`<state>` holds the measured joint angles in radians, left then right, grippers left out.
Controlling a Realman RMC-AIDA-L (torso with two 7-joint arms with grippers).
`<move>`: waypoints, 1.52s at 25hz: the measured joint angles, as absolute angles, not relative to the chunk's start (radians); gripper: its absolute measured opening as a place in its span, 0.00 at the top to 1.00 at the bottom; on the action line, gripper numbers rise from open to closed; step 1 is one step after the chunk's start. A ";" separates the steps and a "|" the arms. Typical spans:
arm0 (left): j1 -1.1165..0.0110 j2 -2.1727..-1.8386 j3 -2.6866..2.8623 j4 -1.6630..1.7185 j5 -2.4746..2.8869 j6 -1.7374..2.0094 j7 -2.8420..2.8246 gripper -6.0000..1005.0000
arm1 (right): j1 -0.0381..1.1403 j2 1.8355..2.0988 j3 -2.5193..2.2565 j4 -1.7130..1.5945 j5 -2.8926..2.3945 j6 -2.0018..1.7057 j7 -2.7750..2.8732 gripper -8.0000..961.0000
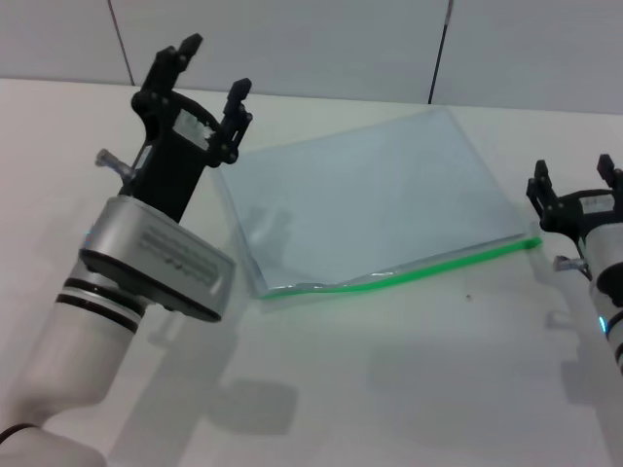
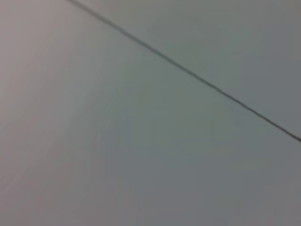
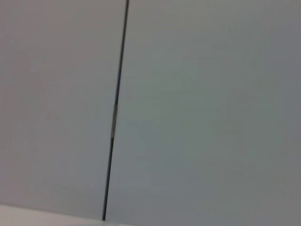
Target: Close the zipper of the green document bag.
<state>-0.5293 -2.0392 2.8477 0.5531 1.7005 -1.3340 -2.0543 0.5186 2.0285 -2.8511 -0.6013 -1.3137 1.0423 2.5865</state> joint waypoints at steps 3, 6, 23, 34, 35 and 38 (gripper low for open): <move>-0.532 -2.039 2.847 0.553 1.658 -1.344 -2.125 0.32 | 0.533 2.028 -2.850 -0.609 -1.291 1.045 2.616 0.20; -0.535 -2.039 2.844 0.553 1.611 -1.357 -2.188 0.32 | 0.540 2.027 -2.848 -0.610 -1.286 1.042 2.655 0.20; -0.538 -2.033 2.742 0.496 1.507 -1.351 -2.631 0.32 | 0.578 2.025 -2.839 -0.604 -1.285 1.028 2.794 0.20; -0.540 -2.034 2.752 0.477 1.498 -1.314 -2.735 0.32 | 0.588 2.024 -2.839 -0.601 -1.285 1.014 2.811 0.21; -0.539 -2.034 2.752 0.477 1.499 -1.313 -2.737 0.32 | 0.588 2.024 -2.839 -0.601 -1.285 1.014 2.811 0.21; -0.540 -2.034 2.752 0.477 1.500 -1.312 -2.737 0.32 | 0.588 2.023 -2.839 -0.600 -1.285 1.014 2.811 0.21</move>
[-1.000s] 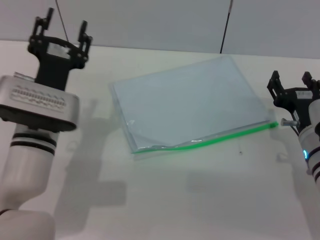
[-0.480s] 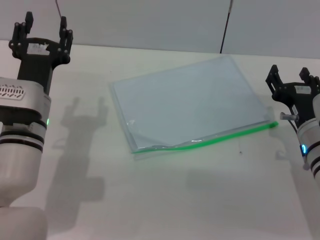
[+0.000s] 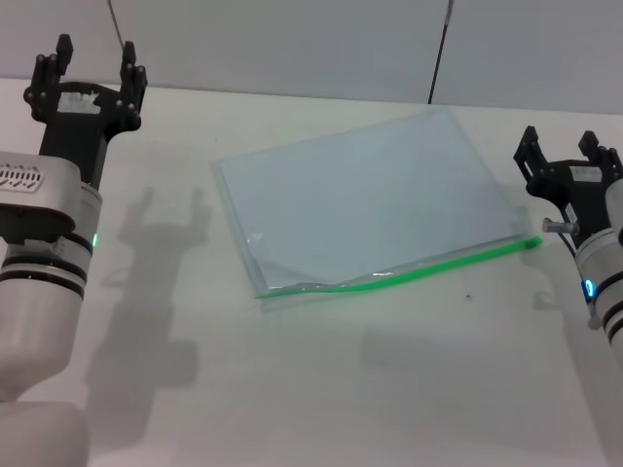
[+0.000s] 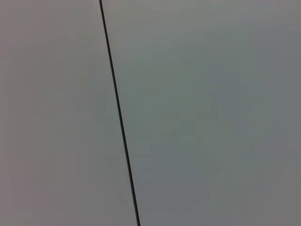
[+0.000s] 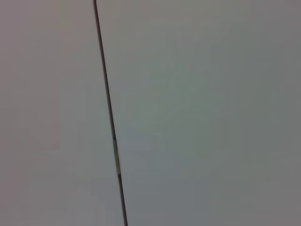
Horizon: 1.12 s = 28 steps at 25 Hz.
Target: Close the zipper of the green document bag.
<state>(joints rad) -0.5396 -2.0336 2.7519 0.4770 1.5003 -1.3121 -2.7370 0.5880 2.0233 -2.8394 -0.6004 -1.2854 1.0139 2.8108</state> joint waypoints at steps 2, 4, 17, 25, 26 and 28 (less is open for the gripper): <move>-0.540 -2.033 2.752 0.476 1.501 -1.312 -2.737 0.32 | 0.588 2.023 -2.839 -0.598 -1.285 1.014 2.811 0.21; -0.540 -2.033 2.752 0.476 1.503 -1.312 -2.737 0.32 | 0.588 2.024 -2.839 -0.596 -1.285 1.014 2.811 0.21; -0.539 -2.032 2.752 0.470 1.507 -1.311 -2.738 0.32 | 0.590 2.025 -2.839 -0.595 -1.285 1.014 2.812 0.21; -0.541 -2.033 2.754 0.467 1.508 -1.311 -2.747 0.32 | 0.592 2.025 -2.844 -0.595 -1.286 1.014 2.812 0.21; -0.541 -2.032 2.754 0.467 1.508 -1.311 -2.747 0.32 | 0.592 2.025 -2.844 -0.595 -1.287 1.014 2.812 0.21; -0.541 -2.032 2.754 0.467 1.509 -1.313 -2.747 0.32 | 0.592 2.025 -2.844 -0.595 -1.288 1.014 2.812 0.21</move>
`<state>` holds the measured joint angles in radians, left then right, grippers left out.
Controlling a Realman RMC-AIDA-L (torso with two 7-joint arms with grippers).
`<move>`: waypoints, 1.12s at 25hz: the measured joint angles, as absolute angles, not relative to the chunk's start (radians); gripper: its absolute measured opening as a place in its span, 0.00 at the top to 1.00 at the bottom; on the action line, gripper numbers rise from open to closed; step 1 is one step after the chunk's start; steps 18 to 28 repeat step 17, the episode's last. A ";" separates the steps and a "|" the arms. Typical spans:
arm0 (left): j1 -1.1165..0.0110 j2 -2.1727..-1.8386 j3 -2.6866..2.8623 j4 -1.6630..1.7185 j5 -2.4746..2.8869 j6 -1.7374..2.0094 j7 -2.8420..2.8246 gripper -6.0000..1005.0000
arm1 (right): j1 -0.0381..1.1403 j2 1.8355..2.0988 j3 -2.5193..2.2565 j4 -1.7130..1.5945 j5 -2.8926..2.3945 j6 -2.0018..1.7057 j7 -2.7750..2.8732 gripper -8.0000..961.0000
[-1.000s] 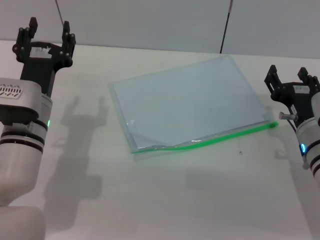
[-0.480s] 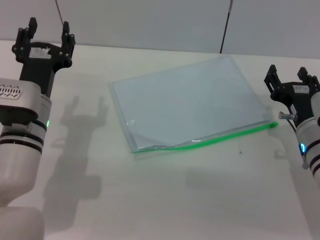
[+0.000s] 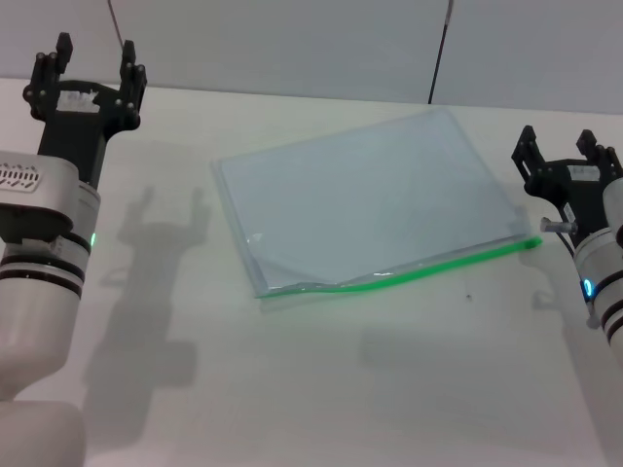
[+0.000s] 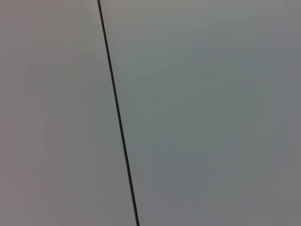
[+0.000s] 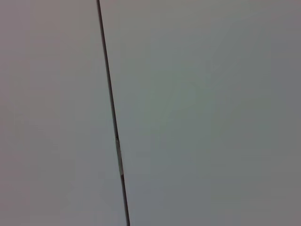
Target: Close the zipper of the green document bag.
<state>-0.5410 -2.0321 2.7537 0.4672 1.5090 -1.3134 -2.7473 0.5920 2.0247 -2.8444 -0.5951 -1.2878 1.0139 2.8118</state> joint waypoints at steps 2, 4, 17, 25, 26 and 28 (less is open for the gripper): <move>-0.540 -2.032 2.755 0.467 1.515 -1.318 -2.747 0.32 | 0.592 2.025 -2.844 -0.595 -1.288 1.014 2.812 0.21; -0.539 -2.032 2.756 0.467 1.521 -1.319 -2.747 0.32 | 0.592 2.025 -2.844 -0.593 -1.287 1.014 2.812 0.21; -0.538 -2.034 2.757 0.466 1.523 -1.316 -2.747 0.32 | 0.592 2.025 -2.847 -0.591 -1.287 1.014 2.812 0.21; -0.538 -2.034 2.757 0.466 1.523 -1.316 -2.747 0.32 | 0.592 2.025 -2.847 -0.591 -1.287 1.014 2.812 0.21; -0.538 -2.034 2.757 0.466 1.523 -1.316 -2.747 0.32 | 0.592 2.025 -2.847 -0.591 -1.287 1.014 2.812 0.21; -0.538 -2.034 2.757 0.466 1.523 -1.316 -2.747 0.32 | 0.592 2.025 -2.847 -0.591 -1.287 1.014 2.812 0.21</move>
